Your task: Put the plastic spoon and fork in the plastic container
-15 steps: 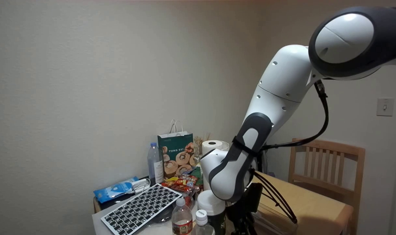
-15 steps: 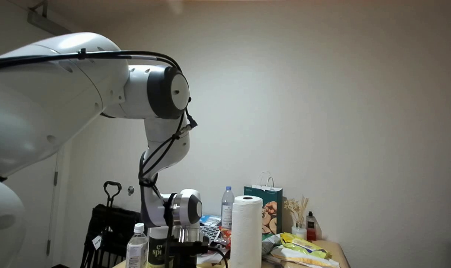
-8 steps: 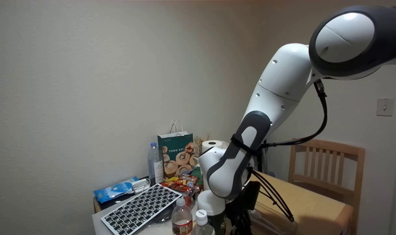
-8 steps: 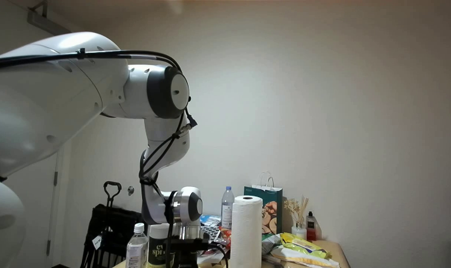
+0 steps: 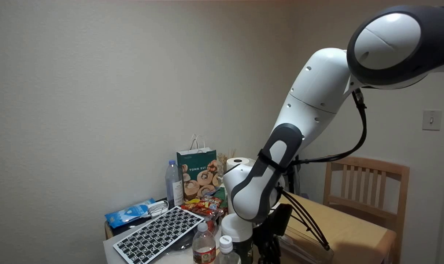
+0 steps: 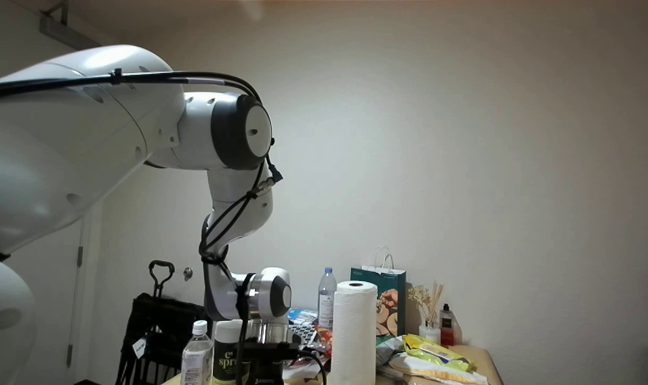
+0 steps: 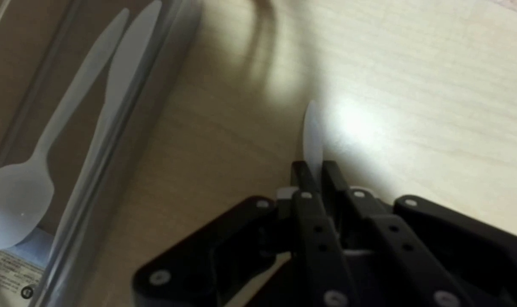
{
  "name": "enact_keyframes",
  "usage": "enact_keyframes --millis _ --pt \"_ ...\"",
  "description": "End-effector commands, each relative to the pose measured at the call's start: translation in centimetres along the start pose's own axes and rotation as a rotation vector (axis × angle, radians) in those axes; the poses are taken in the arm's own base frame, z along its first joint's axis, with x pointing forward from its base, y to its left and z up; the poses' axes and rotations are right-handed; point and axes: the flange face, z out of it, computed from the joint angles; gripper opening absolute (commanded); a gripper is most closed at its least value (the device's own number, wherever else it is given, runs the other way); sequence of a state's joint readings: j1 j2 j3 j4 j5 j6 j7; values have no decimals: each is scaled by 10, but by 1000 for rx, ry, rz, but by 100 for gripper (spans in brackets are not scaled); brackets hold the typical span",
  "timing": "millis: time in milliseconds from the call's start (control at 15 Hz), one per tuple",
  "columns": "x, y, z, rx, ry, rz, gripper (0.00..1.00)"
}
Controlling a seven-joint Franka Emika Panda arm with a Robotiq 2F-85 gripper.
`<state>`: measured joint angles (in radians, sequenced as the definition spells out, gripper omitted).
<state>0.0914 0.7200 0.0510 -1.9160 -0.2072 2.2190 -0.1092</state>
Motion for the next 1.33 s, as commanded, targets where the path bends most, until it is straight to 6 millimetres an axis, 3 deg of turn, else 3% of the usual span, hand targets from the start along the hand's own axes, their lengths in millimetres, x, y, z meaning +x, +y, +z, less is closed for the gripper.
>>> enact_keyframes --millis 0,667,933,1133,1200,1267 --pt "-12 1 -7 21 -19 69 6" --pt "-67 -1 -74 -82 -263 373 6" --pt "-92 13 -71 -81 -357 462 6" --pt "-105 30 -51 -59 -392 505 6" --pt "-107 32 -45 -47 -397 506 6" --pt "-93 29 -52 -63 -390 479 6"
